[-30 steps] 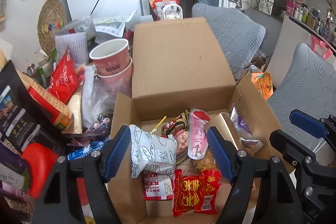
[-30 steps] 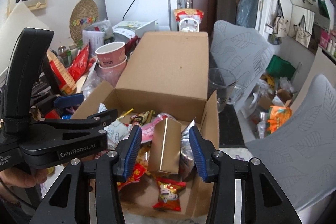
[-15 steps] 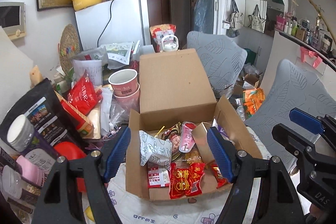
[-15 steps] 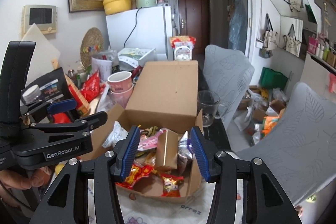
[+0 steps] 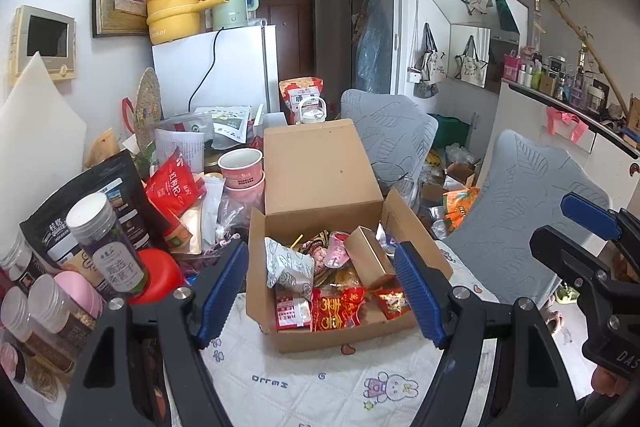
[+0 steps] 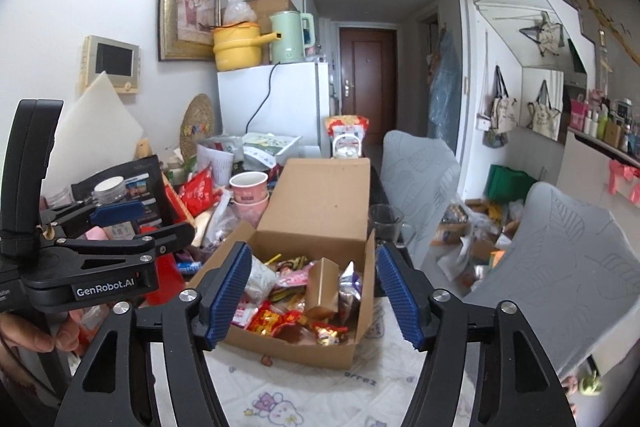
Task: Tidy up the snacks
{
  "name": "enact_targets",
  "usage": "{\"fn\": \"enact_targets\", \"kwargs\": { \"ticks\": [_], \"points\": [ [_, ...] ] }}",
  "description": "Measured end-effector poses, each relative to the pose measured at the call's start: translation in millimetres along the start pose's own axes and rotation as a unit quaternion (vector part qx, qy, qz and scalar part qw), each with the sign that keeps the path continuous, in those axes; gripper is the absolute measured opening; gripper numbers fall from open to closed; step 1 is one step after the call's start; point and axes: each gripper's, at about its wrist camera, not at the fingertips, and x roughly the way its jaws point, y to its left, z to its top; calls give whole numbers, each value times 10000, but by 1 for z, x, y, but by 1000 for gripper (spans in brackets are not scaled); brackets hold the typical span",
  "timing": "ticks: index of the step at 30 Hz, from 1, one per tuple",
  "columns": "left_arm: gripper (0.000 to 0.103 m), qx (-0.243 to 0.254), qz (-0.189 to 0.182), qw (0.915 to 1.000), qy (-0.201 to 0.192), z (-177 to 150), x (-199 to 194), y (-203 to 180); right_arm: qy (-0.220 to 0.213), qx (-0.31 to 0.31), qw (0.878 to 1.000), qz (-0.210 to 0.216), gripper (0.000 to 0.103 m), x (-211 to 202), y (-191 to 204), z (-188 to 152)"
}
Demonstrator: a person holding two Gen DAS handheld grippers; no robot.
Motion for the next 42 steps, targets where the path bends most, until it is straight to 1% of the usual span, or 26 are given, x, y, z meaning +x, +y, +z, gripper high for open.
{"fn": "enact_targets", "kwargs": {
  "ticks": [2, 4, 7, 10, 14, 18, 26, 33, 42],
  "points": [
    [75, 12, -35, 10000, -15, -6, -8, -1, -51, -63, 10000, 11, 73, -10, 4, -4],
    [75, 34, -66, 10000, -33, -12, -15, -3, -112, -73, 9999, 17, 73, -20, 8, -7],
    [75, 52, -126, 9999, -44, -20, -23, -5, -133, -50, 9999, 19, 78, -29, 11, -13],
    [75, 27, -188, 9998, 0, -31, -29, -7, -67, -69, 10000, -22, 78, -33, 14, -21],
    [75, 13, -183, 9998, 81, -44, -32, -9, 30, -76, 9998, -201, 78, -38, 17, -36],
    [75, 52, -141, 9998, 140, -56, -34, -11, 171, 20, 9997, -163, 78, -36, 18, -54],
    [75, 141, -96, 9995, 280, -79, -32, -15, 426, 188, 9985, -276, 78, -30, 20, -81],
    [75, 104, -105, 9993, 332, -88, -30, -13, 528, 327, 9977, -283, 78, -26, 18, -88],
    [75, 61, -195, 9992, 348, -93, -29, -14, 548, 251, 9979, -232, 78, -25, 24, -88]
  ]
}}
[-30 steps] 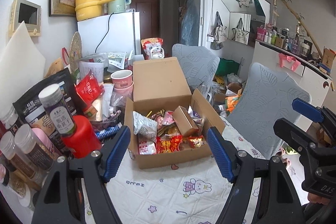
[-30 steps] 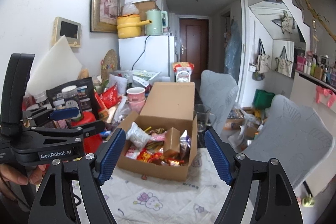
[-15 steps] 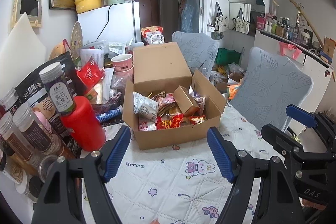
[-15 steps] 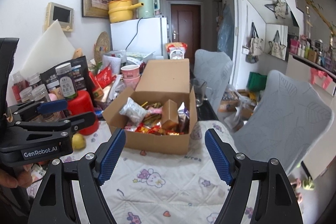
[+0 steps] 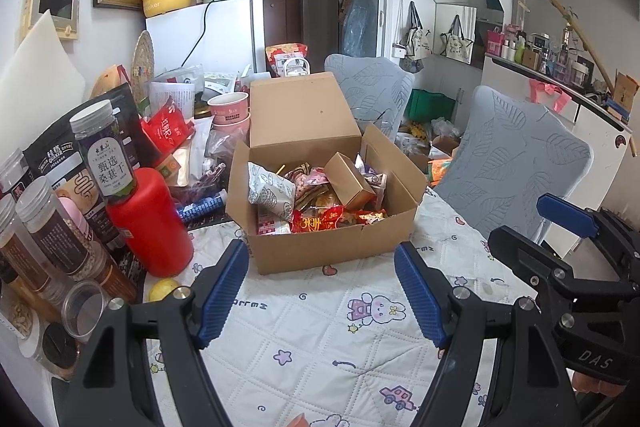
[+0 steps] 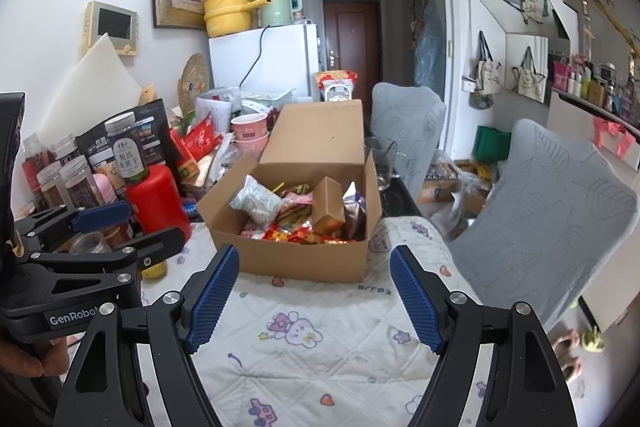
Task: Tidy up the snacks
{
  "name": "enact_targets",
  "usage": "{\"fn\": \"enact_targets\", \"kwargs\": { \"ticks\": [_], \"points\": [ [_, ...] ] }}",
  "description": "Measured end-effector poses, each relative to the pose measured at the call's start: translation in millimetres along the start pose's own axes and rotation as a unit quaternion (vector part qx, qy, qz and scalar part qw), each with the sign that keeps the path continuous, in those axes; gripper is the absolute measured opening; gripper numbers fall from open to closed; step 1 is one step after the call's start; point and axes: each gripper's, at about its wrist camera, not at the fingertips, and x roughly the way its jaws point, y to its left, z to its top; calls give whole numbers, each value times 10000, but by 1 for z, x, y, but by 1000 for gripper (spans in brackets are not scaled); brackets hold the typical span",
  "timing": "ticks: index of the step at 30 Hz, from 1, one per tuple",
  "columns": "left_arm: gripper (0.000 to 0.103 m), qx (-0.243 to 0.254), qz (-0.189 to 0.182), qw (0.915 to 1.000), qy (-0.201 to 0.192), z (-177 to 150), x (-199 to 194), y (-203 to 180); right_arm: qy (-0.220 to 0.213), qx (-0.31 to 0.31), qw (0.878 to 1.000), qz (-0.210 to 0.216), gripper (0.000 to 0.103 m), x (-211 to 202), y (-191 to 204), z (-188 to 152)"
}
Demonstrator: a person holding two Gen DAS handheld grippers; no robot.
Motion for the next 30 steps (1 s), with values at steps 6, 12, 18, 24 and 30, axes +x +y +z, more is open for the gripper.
{"fn": "enact_targets", "kwargs": {
  "ticks": [6, 12, 18, 24, 30],
  "points": [
    [75, 14, -19, 10000, -3, 0, 0, 0, -19, -49, 10000, 2, 78, 0, 1, -1],
    [75, 31, -48, 10000, 7, 0, 1, -1, -2, -42, 10000, -18, 78, 2, 0, -1],
    [75, 22, -79, 10000, 19, 1, 1, 1, -1, -21, 10000, -21, 78, 3, -1, 0],
    [75, 10, -53, 10000, 3, 2, 0, 1, -5, -34, 10000, -7, 78, 2, -1, 0],
    [75, 24, -94, 10000, -2, 2, -2, 1, 7, -51, 10000, -4, 78, 3, -1, 0]
  ]
}}
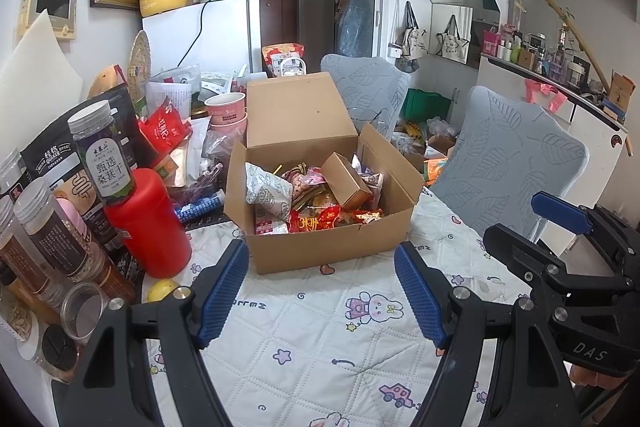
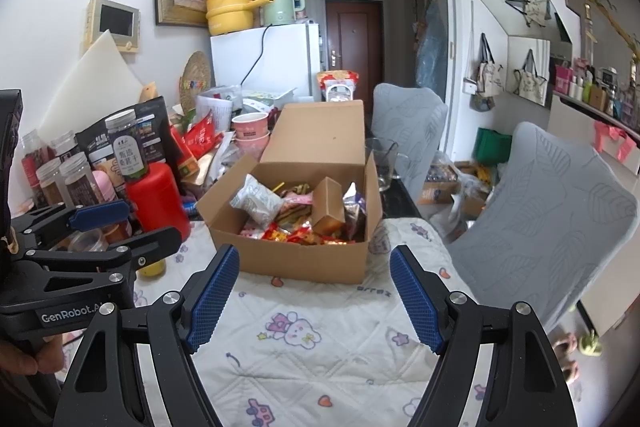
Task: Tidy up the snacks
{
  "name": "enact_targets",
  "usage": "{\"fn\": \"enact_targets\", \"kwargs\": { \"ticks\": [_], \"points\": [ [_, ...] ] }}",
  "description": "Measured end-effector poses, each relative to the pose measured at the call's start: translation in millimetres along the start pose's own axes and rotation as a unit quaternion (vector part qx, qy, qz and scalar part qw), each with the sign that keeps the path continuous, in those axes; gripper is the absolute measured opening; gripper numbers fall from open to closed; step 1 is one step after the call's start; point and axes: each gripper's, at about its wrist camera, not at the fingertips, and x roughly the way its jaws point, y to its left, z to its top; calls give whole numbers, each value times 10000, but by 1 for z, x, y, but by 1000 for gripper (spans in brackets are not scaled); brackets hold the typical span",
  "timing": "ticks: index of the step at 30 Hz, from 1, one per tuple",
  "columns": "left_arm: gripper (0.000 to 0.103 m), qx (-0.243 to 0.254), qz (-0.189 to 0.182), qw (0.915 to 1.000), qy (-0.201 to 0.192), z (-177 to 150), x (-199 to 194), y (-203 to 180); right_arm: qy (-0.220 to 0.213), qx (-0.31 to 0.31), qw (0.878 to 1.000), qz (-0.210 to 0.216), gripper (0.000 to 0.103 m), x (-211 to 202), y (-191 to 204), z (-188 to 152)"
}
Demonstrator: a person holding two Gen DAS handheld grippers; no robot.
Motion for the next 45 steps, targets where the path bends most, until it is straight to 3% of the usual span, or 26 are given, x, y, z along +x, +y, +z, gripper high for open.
{"fn": "enact_targets", "kwargs": {
  "ticks": [45],
  "points": [
    [75, 5, 67, 10000, 43, 1, 4, 2, 264, 82, 9995, -168, 78, 13, -10, -6]
  ]
}}
